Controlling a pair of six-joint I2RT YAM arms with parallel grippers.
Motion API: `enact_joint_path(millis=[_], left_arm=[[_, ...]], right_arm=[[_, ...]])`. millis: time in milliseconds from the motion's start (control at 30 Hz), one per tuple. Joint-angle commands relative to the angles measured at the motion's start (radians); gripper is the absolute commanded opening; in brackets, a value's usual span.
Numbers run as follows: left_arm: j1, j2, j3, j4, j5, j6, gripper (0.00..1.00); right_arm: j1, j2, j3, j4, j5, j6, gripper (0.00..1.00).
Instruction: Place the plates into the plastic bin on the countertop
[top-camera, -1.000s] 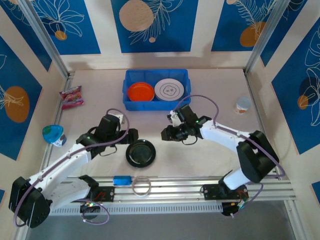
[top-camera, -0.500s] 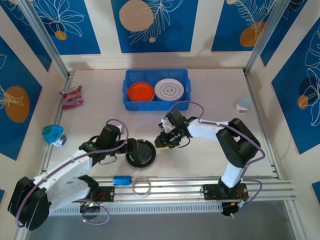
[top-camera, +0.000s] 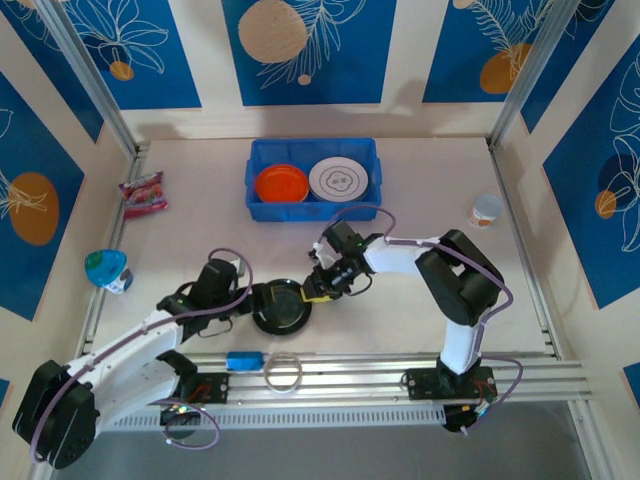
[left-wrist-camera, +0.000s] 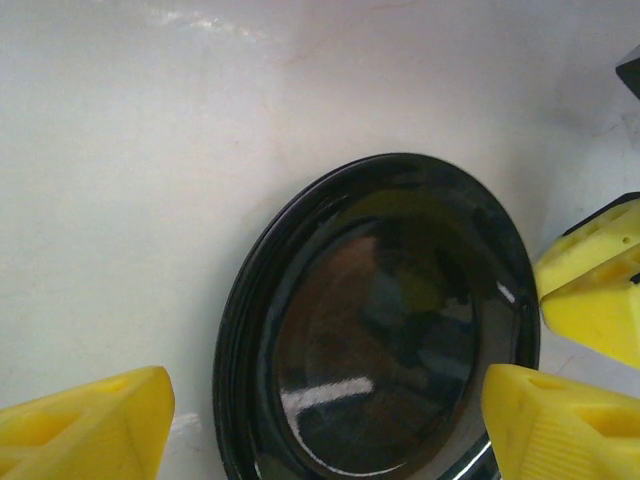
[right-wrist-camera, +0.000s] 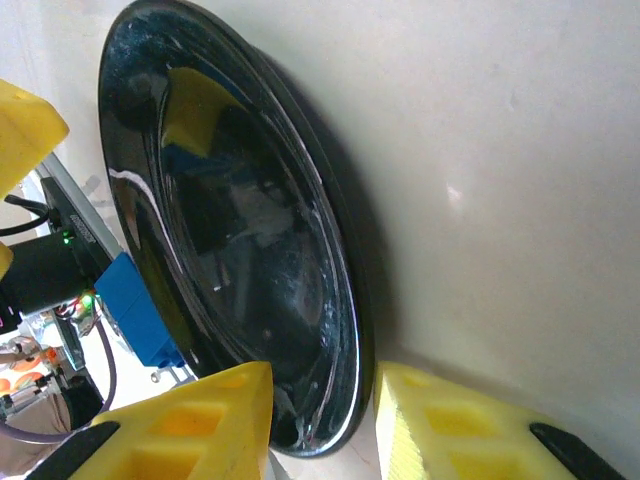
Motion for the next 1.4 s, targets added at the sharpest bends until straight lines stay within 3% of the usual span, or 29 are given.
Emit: enact_joint_path(millis=[0, 267, 400, 467, 700, 900, 1067, 1367], left_arm=[[0.015, -0.020, -0.016, 0.036, 0.024, -0.016, 0.80], [0.032, -0.005, -0.040, 0.080, 0.040, -0.029, 0.80], [0.033, 0.004, -0.033, 0.087, 0.031, -0.029, 0.79], [0.036, 0.004, -0.010, 0.061, 0.024, -0.010, 0.79], [0.080, 0.043, 0.088, 0.029, 0.033, 0.047, 0.79], [0.122, 0.114, 0.153, 0.098, 0.077, 0.059, 0.77], [0.154, 0.197, 0.189, 0.244, 0.177, 0.013, 0.67], [0.178, 0.349, 0.289, 0.432, 0.320, -0.073, 0.26]], right_arm=[[0.010, 0.035, 0.037, -0.027, -0.035, -0.013, 0.33], [0.018, 0.075, 0.065, 0.005, -0.072, 0.003, 0.27], [0.012, 0.082, 0.066, 0.023, -0.098, 0.008, 0.06], [0.003, 0.072, 0.058, 0.028, -0.098, 0.011, 0.01], [-0.072, -0.022, 0.015, 0.038, -0.103, 0.034, 0.00], [-0.164, -0.171, -0.011, -0.006, -0.124, 0.048, 0.00], [-0.229, -0.259, 0.012, -0.053, -0.136, 0.046, 0.00], [-0.244, -0.238, 0.102, -0.087, -0.152, 0.039, 0.00]])
